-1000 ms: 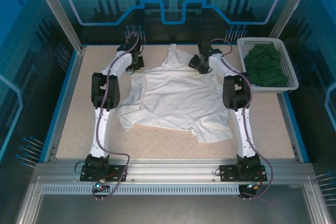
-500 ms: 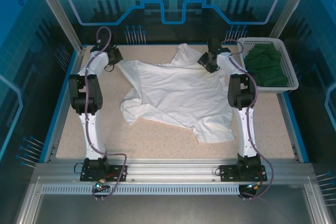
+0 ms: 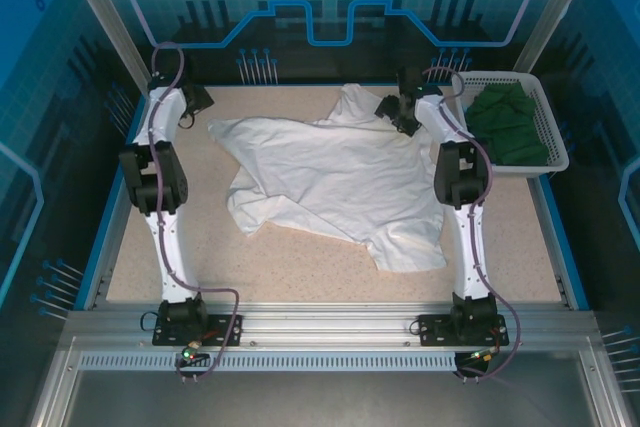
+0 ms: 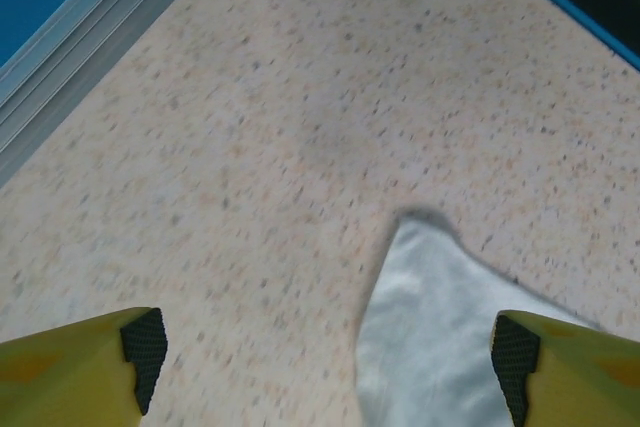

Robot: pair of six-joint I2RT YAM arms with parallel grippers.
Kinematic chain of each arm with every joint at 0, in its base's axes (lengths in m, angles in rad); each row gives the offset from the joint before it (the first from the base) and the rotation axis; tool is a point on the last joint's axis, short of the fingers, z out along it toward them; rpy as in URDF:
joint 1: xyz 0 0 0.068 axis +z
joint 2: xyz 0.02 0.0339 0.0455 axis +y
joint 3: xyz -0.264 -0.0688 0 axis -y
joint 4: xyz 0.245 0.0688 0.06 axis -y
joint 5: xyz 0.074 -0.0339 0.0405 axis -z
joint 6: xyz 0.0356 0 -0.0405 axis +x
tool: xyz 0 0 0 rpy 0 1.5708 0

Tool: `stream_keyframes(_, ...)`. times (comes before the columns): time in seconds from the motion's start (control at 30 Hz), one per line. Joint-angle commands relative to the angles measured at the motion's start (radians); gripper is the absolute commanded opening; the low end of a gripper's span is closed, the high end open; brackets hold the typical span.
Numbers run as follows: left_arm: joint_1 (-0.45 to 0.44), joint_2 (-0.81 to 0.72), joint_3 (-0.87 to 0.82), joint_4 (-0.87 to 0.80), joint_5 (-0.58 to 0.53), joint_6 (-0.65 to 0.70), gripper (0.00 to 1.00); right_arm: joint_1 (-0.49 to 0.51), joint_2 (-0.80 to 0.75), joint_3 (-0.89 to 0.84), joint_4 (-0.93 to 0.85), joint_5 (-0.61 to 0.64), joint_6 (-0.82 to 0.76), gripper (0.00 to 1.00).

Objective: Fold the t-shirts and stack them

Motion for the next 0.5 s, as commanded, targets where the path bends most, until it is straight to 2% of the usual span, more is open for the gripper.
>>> stream_keyframes(0.0,-0.053,-0.178,-0.088,-0.126,-0.028,-0.096,0.8,0.045,-0.23,-0.118,-0.002,0.004,-0.091,0.8)
stream_keyframes(0.1,-0.098,-0.332,-0.303,-0.12,0.035,-0.169,0.74,0.085,-0.418,-0.389,0.076,-0.02,-0.101,0.79)
stream_keyframes(0.3,-0.143,-0.659,-0.844,0.033,0.277,-0.335,0.73,0.117,-0.756,-0.927,0.178,-0.103,-0.014,0.74)
stream_keyframes(0.47,-0.258,-0.897,-1.181,0.123,0.341,-0.429,0.67,0.147,-0.945,-1.217,0.18,-0.102,0.003,0.72)
